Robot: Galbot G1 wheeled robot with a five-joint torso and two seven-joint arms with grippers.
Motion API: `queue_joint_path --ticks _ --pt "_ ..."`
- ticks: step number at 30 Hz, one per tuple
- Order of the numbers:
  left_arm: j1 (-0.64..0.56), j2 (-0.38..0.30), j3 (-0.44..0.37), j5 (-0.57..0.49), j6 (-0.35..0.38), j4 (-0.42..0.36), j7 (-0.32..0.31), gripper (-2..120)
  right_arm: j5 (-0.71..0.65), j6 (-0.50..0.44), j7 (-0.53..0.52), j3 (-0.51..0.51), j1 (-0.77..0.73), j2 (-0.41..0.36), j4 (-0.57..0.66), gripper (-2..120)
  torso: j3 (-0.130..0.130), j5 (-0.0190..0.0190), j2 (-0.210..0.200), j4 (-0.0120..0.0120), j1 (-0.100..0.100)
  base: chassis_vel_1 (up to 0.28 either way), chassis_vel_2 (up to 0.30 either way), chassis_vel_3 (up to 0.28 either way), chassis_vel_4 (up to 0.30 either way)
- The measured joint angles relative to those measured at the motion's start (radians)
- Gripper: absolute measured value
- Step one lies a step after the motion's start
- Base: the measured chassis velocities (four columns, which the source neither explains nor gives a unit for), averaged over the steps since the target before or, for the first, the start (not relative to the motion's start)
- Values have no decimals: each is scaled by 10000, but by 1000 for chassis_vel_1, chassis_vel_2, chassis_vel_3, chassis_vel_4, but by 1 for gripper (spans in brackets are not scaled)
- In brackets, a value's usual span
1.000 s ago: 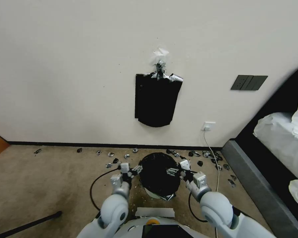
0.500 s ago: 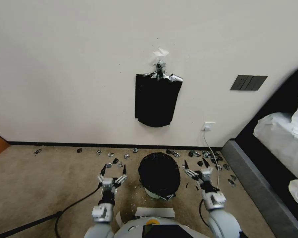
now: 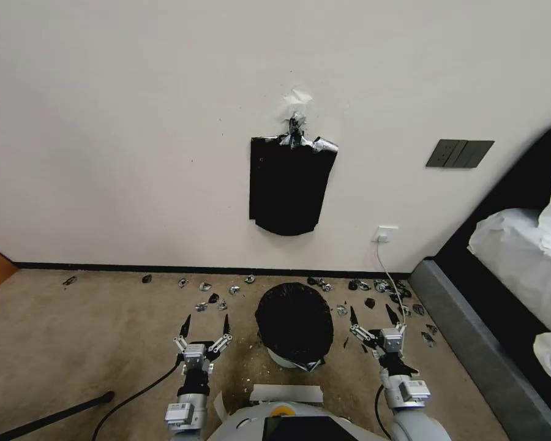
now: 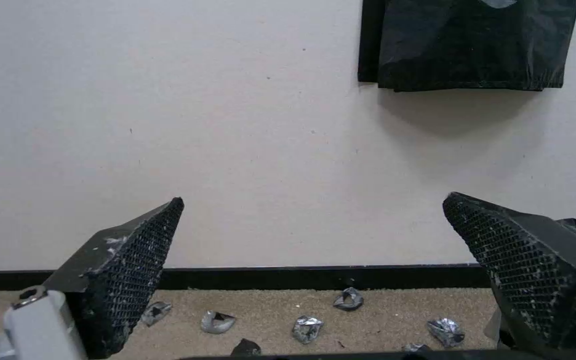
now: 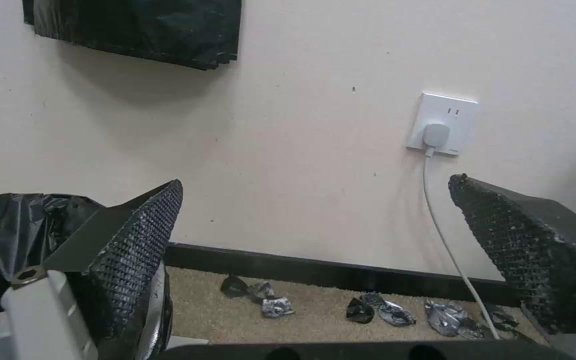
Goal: Place a trash bag onto the trash bin.
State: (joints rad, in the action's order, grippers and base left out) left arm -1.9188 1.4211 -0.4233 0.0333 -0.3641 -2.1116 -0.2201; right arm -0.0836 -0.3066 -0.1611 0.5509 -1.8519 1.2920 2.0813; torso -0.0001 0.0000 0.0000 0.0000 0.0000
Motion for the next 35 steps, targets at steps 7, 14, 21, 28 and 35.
queue_joint_path --ticks 7,14,21,28,35 --pt "13 -7 12 -22 25 1 -12 100 -18 28 -6 -12 11 -12 7 100 0 0 0 0 0 0 0 0 0" --pt "20 -12 18 -37 37 1 -21 100 -30 46 -12 -19 19 -19 14 100 1 0 0 0 0 0 0 0 0" --pt "23 -16 22 -43 46 1 -28 100 -34 54 -16 -24 23 -22 20 100 1 0 0 0 0 0 0 0 0" --pt "24 -18 25 -49 54 0 -29 100 -42 60 -20 -28 23 -27 21 100 1 0 0 0 0 0 0 0 0" --pt "23 -18 26 -52 57 0 -30 100 -47 64 -21 -29 23 -28 22 100 1 0 0 0 1 0 0 0 0"
